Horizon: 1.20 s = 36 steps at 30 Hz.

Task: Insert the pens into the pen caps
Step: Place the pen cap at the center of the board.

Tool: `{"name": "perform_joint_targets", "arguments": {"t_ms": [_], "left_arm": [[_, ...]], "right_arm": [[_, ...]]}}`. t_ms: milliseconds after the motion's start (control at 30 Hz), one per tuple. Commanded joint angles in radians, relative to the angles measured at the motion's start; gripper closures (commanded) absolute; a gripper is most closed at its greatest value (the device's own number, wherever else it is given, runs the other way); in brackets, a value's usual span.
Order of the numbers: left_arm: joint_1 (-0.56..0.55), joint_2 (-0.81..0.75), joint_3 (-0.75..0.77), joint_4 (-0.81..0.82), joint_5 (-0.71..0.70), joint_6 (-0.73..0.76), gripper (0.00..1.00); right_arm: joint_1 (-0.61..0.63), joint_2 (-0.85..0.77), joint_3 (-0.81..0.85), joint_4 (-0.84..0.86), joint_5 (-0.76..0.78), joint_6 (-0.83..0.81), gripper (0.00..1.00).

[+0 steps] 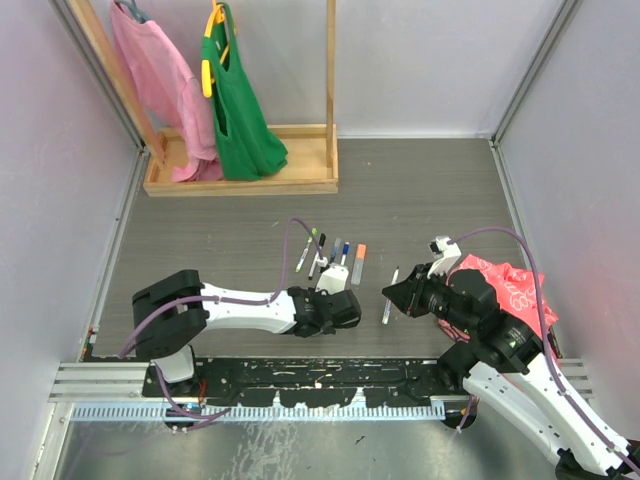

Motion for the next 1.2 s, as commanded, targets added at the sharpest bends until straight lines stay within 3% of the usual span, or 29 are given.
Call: {"name": "perform_joint_targets", "arguments": {"t_ms": [0, 200, 367, 633, 800, 933, 1167], "left_arm": [[-0.006, 0.009, 0.022, -0.003, -0.031, -0.027, 0.81], [-0.014, -0.058, 0.007, 0.009, -0.046, -0.023, 0.7], [-0.02, -0.163, 0.004, -0.003, -0.066, 0.0, 0.68], [-0.07, -0.546, -0.119, 0.073, -0.173, 0.065, 0.64], [-0.072, -0.761, -0.207, 0.116, -0.126, 0.104, 0.6], [-0.072, -0.917, -0.327, 0.251, -0.061, 0.141, 0.56], [-0.071, -1.06, -0.443, 0.369, -0.006, 0.158, 0.53]], "right_arm": [[-0.001, -0.01, 0.004, 0.019, 0.021, 0.01, 1.0], [-0.001, -0.014, 0.008, 0.018, 0.038, 0.018, 1.0], [-0.001, -0.016, 0.029, 0.018, 0.06, 0.029, 1.0], [-0.002, 0.01, 0.037, 0.072, 0.111, 0.058, 1.0], [-0.001, 0.069, -0.017, 0.233, 0.098, 0.081, 1.0], [-0.002, 0.162, -0.053, 0.411, 0.001, 0.101, 1.0], [0.03, 0.341, -0.055, 0.672, -0.163, 0.219, 1.0]]}}
